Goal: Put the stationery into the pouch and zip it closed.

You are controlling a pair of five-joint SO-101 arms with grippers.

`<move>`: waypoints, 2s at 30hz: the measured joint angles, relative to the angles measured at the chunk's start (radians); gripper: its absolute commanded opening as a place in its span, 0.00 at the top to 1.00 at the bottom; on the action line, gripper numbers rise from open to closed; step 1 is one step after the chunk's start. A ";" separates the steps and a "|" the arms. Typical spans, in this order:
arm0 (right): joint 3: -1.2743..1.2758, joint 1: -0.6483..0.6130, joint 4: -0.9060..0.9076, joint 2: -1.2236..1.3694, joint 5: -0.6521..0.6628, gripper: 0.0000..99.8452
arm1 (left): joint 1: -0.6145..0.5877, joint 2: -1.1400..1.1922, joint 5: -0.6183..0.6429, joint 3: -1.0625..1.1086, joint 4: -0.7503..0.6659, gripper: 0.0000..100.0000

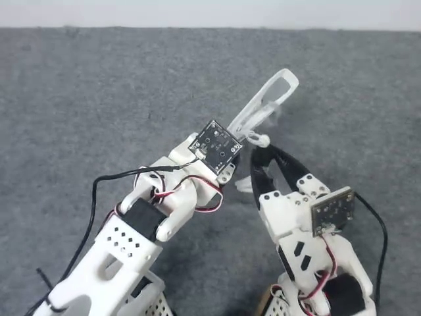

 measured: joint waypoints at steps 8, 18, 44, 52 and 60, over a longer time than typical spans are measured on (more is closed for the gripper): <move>0.068 0.124 -0.172 0.000 -0.002 0.99 | -0.034 -0.002 0.000 0.044 -0.095 0.99; 0.034 0.173 -0.307 0.224 -0.043 0.99 | -0.034 -0.002 0.000 0.055 -0.107 0.99; -0.118 0.100 -0.133 0.275 0.014 0.99 | -0.031 -0.198 0.002 0.157 -0.104 0.79; -0.118 0.034 -0.063 0.236 0.014 0.99 | 0.028 -0.290 -0.023 0.158 -0.104 0.79; -0.118 0.000 -0.044 0.242 0.014 0.99 | 0.029 -0.292 -0.049 0.204 -0.195 0.79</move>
